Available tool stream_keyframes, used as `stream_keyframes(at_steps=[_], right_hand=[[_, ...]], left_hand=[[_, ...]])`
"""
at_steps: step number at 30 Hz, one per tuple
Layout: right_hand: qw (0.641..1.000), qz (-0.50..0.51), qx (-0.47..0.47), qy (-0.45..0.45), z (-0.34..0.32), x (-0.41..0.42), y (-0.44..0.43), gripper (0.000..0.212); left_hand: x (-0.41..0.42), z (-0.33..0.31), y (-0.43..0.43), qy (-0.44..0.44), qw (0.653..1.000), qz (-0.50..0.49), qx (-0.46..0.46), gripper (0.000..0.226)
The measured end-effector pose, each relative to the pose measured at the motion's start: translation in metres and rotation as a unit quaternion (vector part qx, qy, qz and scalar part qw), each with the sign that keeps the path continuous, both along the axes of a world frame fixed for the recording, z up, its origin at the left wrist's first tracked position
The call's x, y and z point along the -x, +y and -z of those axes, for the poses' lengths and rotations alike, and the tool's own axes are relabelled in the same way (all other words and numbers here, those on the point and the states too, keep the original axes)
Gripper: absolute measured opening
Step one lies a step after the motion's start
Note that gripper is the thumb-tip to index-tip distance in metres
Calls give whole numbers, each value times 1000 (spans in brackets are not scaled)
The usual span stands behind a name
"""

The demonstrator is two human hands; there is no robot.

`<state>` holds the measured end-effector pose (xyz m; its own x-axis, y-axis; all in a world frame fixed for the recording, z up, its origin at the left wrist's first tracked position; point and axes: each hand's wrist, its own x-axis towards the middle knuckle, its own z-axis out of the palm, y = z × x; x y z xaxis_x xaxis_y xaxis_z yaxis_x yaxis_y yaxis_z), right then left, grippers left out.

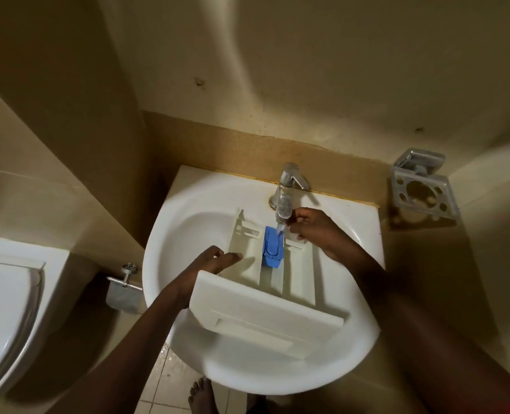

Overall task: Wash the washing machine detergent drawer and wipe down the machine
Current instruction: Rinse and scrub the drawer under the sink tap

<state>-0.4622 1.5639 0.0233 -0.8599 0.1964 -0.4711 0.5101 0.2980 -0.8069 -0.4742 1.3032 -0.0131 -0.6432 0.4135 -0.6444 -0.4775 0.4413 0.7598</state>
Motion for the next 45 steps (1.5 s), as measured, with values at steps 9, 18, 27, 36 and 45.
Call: stream_keyframes(at_steps=[9,18,27,36,45], right_hand=[[994,-4,-106,3,5,-4,-22,17],[911,140,359,-147,-9,13,-12,35],[915,-207,199,-284,-32,-11,-34,28],[569,-631,-526,30,-27,-41,-65,34],[757,-620,-195,-66,-33,-37,-55,54]], left_hand=[[-1,-9,4,-38,999,4,-11,33],[12,8,1,-24,999,11,35,82],[8,1,5,-31,999,-7,31,55],[7,-3,-3,-17,1000,1,18,58],[15,10,-11,-6,1000,-22,-7,30]])
